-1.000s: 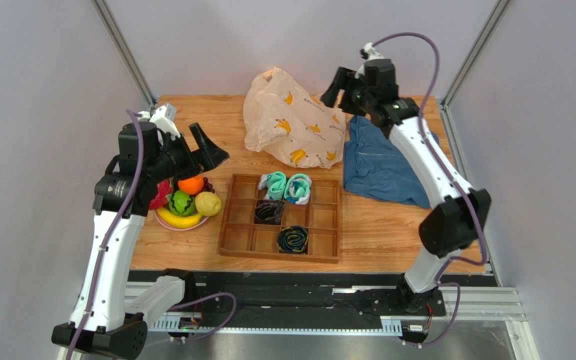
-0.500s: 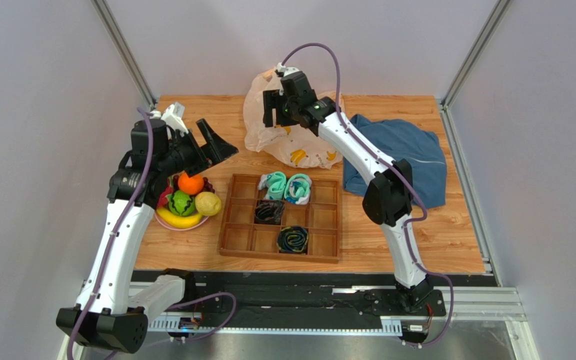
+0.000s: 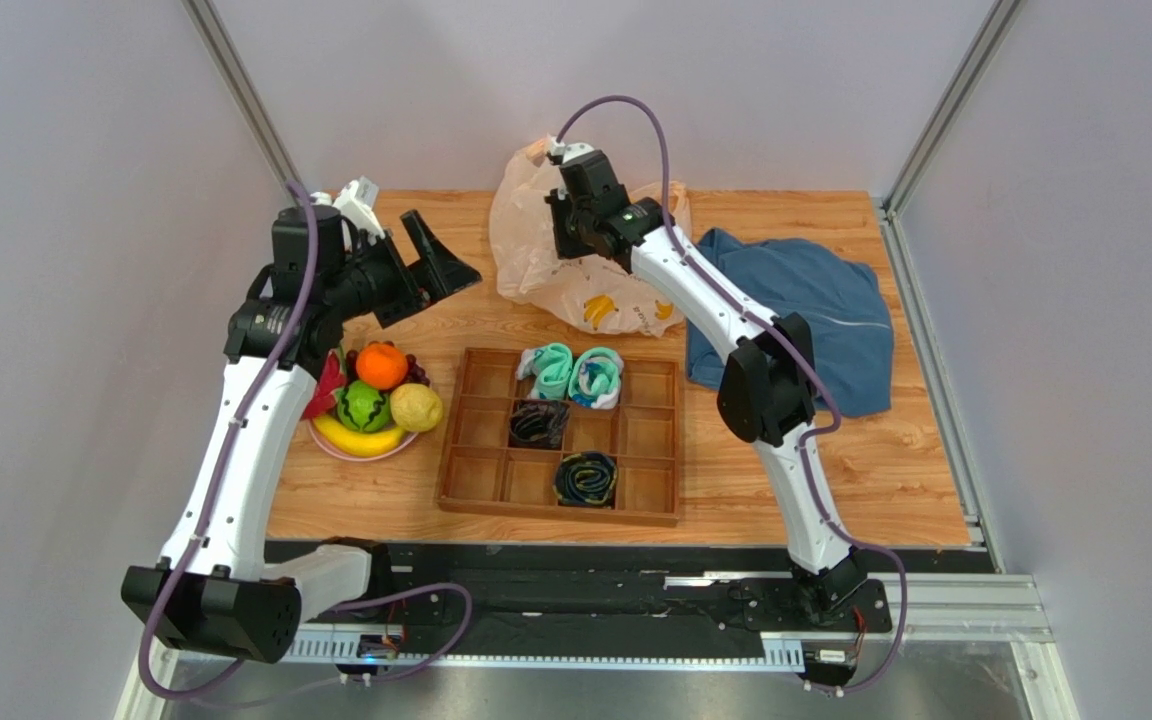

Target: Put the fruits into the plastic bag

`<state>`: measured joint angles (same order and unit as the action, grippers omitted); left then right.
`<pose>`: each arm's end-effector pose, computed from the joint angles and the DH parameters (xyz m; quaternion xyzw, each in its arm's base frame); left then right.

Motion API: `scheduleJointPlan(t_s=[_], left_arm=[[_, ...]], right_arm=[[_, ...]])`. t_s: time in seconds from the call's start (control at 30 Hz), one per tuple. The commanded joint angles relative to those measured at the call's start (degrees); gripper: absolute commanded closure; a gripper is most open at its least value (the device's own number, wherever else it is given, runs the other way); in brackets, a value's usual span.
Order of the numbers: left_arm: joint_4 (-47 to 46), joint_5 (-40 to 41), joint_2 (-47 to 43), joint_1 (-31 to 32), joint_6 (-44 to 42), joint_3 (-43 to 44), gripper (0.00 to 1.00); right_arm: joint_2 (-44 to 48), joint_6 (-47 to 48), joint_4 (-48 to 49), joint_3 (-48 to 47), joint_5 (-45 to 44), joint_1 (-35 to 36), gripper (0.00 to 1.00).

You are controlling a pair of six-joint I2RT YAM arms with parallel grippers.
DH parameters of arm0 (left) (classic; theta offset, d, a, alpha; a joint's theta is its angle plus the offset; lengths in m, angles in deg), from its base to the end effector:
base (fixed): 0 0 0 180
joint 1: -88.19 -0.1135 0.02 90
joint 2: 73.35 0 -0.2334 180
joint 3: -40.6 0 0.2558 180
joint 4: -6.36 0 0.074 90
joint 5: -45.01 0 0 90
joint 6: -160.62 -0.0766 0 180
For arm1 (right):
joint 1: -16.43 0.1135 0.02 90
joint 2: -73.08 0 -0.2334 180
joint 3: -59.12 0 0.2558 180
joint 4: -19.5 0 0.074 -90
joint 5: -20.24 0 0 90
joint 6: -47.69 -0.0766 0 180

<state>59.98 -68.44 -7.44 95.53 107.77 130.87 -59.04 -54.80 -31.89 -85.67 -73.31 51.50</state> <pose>0.2774 -0.0665 0.3616 -0.1180 0.8428 -0.3497 0.3918 0.4475 0.3084 0.2486 -0.1633 0.8863 0.1488 0.4070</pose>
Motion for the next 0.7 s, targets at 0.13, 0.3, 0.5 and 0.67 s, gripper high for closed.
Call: scheduleJointPlan(t_s=[0.13, 0.3, 0.5, 0.67], left_arm=[[-4.8, 0.59, 5.8, -0.74, 2.22, 3.8, 0.03], [-9.99, 2.77, 10.1, -0.74, 4.34, 4.76, 0.04], [-12.1, 5.86, 15.81, -0.83, 6.18, 5.91, 0.03], [-14.47, 7.62, 18.47, -1.0, 8.55, 5.39, 0.01]], right_arm=[[12.46, 8.35, 8.1, 6.83, 1.36, 2.1, 1.0], [23.47, 16.08, 14.0, 23.36, -3.21, 6.58, 1.0], [32.61, 18.64, 18.83, 35.75, -8.48, 11.59, 1.0], [35.87, 22.24, 19.72, 38.67, -12.43, 15.11, 1.0]])
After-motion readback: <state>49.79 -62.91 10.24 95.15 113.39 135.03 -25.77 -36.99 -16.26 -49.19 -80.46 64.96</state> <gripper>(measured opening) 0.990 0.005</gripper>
